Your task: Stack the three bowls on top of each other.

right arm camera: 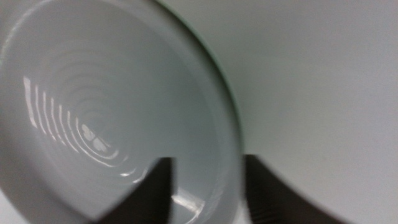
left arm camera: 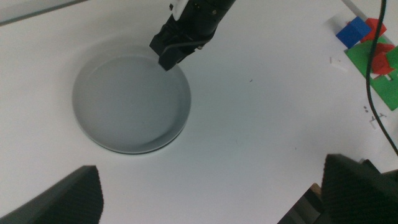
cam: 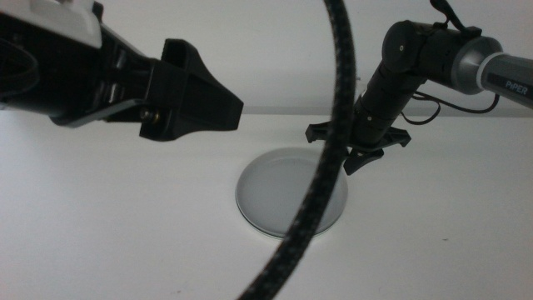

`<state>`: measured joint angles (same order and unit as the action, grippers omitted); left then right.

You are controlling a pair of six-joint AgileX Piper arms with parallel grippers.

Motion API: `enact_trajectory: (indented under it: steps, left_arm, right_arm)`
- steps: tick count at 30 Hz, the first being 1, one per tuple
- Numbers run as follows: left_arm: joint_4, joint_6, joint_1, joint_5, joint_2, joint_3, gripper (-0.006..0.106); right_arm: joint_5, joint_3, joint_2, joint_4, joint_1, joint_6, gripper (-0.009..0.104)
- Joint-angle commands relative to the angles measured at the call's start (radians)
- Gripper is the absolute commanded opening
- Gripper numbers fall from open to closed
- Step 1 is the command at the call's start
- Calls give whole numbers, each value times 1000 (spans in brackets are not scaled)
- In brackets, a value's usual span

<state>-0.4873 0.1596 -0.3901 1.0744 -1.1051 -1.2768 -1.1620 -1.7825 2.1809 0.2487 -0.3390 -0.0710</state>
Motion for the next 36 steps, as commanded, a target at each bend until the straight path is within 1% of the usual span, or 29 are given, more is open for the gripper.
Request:
enact_trajectory:
  steps: [1,3,5,8,10,12,16,18,20,24,26,29,31,33,34,35,36]
  left_arm:
    - [-5,-6,1,2,4,5,94]
    - [-5,-6,1,6,4,5,94]
    - [-5,-6,1,9,4,5,94]
    - [-5,-6,1,9,4,5,94]
    - [-5,-6,1,9,4,5,94]
    - [-5,-6,1,9,4,5,94]
    - [-5,-6,1,3,4,5,94]
    - [-5,-2,1,0,4,5,94]
    - [-5,-2,1,-2,4,5,94]
    - [-5,-2,1,-2,4,5,94]
    - [-5,-2,1,-2,4,5,94]
    - [-5,-2,1,-9,4,5,94]
    - [-5,-2,1,-9,4,5,94]
    - [7,-2,1,-9,4,5,94]
    - [33,-2,1,-9,4,7,94]
    - [70,-2,1,-12,4,7,94]
    - [114,-2,1,-22,6,7,94]
  right_arm:
    - [5,-8,-8,39,-2,42,54]
    - [3,-8,-30,78,3,71,70]
    - [-6,-8,-66,101,23,71,80]
    - [-51,-8,-151,126,73,114,82]
    - [-101,-8,-217,126,116,131,82]
    - [-153,-2,-301,111,168,147,82]
    - [-125,89,-510,100,261,147,82]
    - [-79,187,-640,95,297,147,82]
    - [-45,297,-762,79,316,140,82]
    - [-19,496,-1041,-21,319,84,82]
    - [1,585,-1156,-51,319,86,82]
    - [88,720,-1312,-104,319,86,82]
    - [203,807,-1399,-113,319,108,82]
    - [328,878,-1467,-113,319,154,85]
    - [364,897,-1485,-113,319,169,87]
    - [394,913,-1501,-113,319,173,92]
    - [404,921,-1508,-116,319,173,93]
